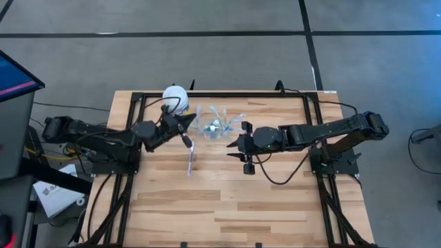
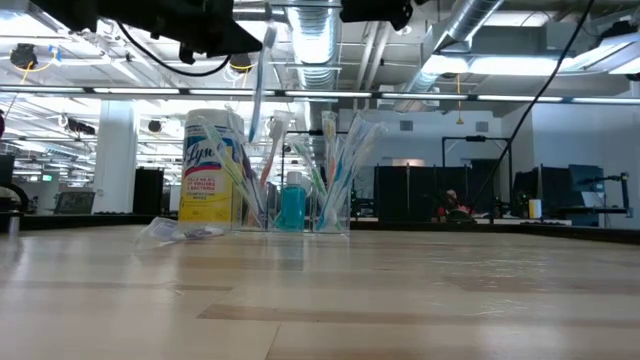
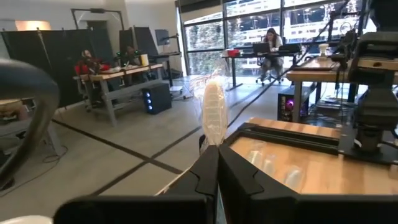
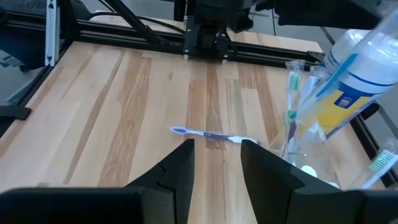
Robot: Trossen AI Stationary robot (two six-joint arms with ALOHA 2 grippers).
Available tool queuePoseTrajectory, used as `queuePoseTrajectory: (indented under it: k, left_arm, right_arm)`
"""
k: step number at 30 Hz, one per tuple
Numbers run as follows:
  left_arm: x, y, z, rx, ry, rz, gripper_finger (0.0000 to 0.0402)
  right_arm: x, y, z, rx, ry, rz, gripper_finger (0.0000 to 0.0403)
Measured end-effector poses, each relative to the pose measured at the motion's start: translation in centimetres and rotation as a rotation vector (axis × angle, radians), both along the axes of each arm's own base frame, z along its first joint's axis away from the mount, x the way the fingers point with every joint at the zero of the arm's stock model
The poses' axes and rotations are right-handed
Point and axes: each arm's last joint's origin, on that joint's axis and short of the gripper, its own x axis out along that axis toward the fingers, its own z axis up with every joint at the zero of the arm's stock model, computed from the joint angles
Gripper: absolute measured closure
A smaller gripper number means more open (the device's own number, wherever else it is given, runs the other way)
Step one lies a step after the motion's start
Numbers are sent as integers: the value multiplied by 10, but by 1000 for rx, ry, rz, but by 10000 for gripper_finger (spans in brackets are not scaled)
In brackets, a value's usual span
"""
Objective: Pick & Place toothbrushing station
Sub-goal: Put the blue toothbrush into the transparent organizer
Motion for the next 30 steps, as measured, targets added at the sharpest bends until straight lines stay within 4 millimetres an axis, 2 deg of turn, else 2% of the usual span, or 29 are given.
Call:
queuePoseTrajectory:
  k: [14, 21, 30]
  left_arm:
    - [4, 25, -4, -11, -7, 34, 401]
    - [15, 34, -18, -29, 27, 53, 401]
    - [23, 43, -31, -41, 61, 83, 401]
  right_arm:
    - [0, 0, 0, 0, 1, 0, 281]
    - [0, 0, 0, -7, 0, 3, 281]
    - [-2, 1, -14, -11, 28, 7, 281]
